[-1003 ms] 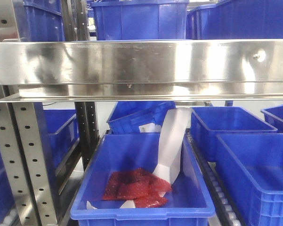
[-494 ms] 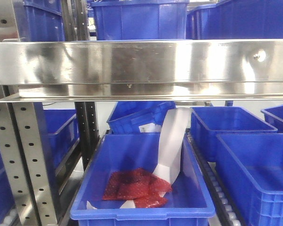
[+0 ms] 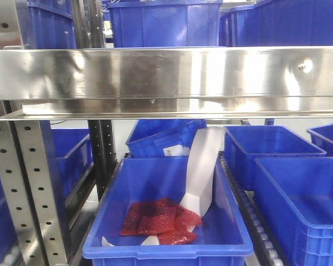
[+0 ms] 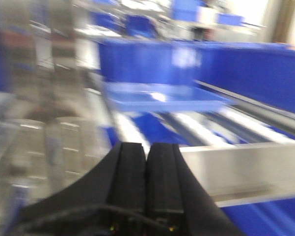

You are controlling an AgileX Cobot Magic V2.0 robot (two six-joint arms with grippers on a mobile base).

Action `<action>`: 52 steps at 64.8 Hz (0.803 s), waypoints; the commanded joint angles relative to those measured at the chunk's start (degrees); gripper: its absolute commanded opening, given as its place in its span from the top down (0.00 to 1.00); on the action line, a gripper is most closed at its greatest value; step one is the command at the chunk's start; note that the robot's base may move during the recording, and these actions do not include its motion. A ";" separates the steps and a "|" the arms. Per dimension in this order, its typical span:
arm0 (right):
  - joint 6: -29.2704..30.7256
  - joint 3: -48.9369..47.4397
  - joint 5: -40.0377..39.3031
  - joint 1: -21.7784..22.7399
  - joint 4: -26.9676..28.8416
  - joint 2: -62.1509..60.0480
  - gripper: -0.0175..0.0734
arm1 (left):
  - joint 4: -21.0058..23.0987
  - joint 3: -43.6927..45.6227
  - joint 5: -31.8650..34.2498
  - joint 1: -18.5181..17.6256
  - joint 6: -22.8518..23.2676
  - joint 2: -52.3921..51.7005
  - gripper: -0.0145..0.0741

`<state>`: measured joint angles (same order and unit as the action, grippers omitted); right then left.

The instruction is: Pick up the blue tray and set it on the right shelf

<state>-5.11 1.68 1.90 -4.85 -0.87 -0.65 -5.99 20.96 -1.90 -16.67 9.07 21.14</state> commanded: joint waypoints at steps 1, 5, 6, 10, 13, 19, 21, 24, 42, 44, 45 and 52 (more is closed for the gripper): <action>0.29 -1.35 -4.91 0.34 0.18 -1.05 0.76 | 8.93 -0.08 1.90 5.51 -11.28 -4.65 0.89; 0.29 -1.35 -4.91 0.34 0.18 -1.05 0.76 | 11.17 -3.08 1.90 9.12 -11.47 -8.19 0.89; 0.29 -1.35 -4.91 0.34 0.18 -1.05 0.76 | 11.17 -4.18 1.90 10.13 -11.47 -8.87 0.89; 0.29 -1.35 -4.91 0.34 0.18 -1.05 0.76 | 11.17 -7.99 1.90 12.84 -10.70 -12.19 0.89; 0.29 -1.35 -4.91 0.34 0.18 -1.05 0.76 | 11.17 -10.70 1.90 14.02 -9.07 -14.77 0.89; 0.29 -1.35 -4.91 0.34 0.18 -1.05 0.76 | 11.03 -16.84 2.51 14.63 -4.49 -19.59 0.89; 0.29 -1.35 -4.91 0.34 0.18 -1.05 0.76 | 10.90 -18.95 2.91 14.40 -4.18 -21.14 0.89; 0.29 -1.35 -4.91 0.34 0.18 -1.05 0.76 | 10.90 -22.44 3.73 13.93 -4.18 -22.97 0.89; 0.29 -1.35 -4.91 0.34 0.18 -1.05 0.76 | 8.79 -24.36 3.91 11.42 -5.77 -22.66 0.89; 0.29 -1.35 -4.91 0.34 0.18 -1.05 0.76 | 8.79 -24.36 3.91 11.42 -7.50 -22.66 0.89; 0.29 -1.35 -4.91 0.34 0.18 -1.05 0.76 | 8.79 -24.36 3.91 11.42 -8.54 -22.66 0.89; 0.29 -1.35 -4.91 0.34 0.18 -1.05 0.76 | 9.26 -24.36 3.80 11.42 -11.17 -22.66 0.89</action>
<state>-5.11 1.68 1.90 -4.85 -0.87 -0.65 3.10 -1.66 -3.39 -4.91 -0.48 -0.71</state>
